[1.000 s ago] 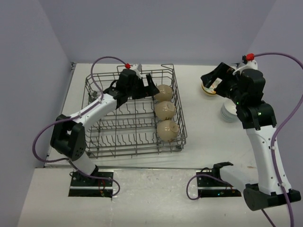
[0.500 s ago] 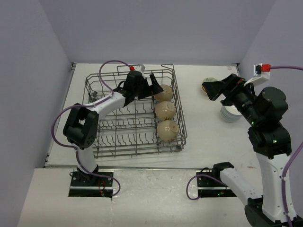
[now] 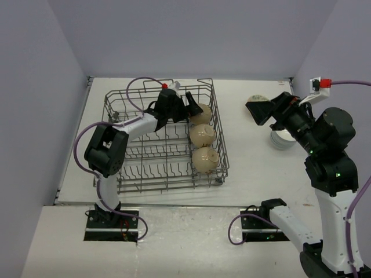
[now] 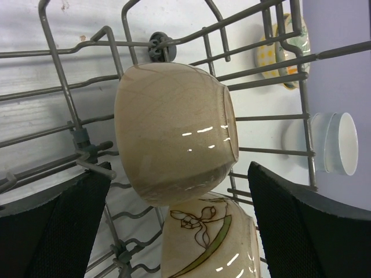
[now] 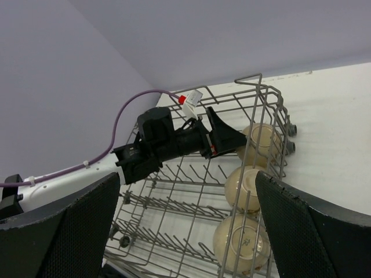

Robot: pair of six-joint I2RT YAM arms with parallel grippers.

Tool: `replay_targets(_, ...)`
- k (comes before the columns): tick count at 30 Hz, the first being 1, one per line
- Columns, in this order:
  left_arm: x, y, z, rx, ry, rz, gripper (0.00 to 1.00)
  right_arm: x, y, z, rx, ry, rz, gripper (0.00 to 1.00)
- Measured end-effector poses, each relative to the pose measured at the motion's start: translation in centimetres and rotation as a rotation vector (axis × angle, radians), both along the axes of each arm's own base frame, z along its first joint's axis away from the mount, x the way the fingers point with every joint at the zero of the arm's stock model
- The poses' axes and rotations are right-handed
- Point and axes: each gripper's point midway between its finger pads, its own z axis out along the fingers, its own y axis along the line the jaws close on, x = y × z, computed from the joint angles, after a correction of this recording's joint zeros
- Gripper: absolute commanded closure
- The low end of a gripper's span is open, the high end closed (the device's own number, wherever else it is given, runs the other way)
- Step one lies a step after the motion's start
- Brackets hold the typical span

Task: Unload the bowls from the dish rack

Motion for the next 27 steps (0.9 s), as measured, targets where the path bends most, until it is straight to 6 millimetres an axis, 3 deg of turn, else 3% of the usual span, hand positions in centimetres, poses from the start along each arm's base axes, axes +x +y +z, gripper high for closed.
replay_targets(8,-0.1,-1.1,0.9,-0.08,-0.025,-0.032,0.05,0.1,0.1,-0.1,-0.004,0.003,0.005,0.01)
replay_targets(16,-0.1,-1.7,1.4,-0.138,-0.041,-0.051,0.21,-0.2,0.1,0.1,-0.008,-0.01,0.007,0.01)
replay_targets(27,0.4,-2.4,1.4,-0.197,-0.06,-0.068,0.28,-0.3,0.2,0.1,-0.019,-0.016,0.017,0.01)
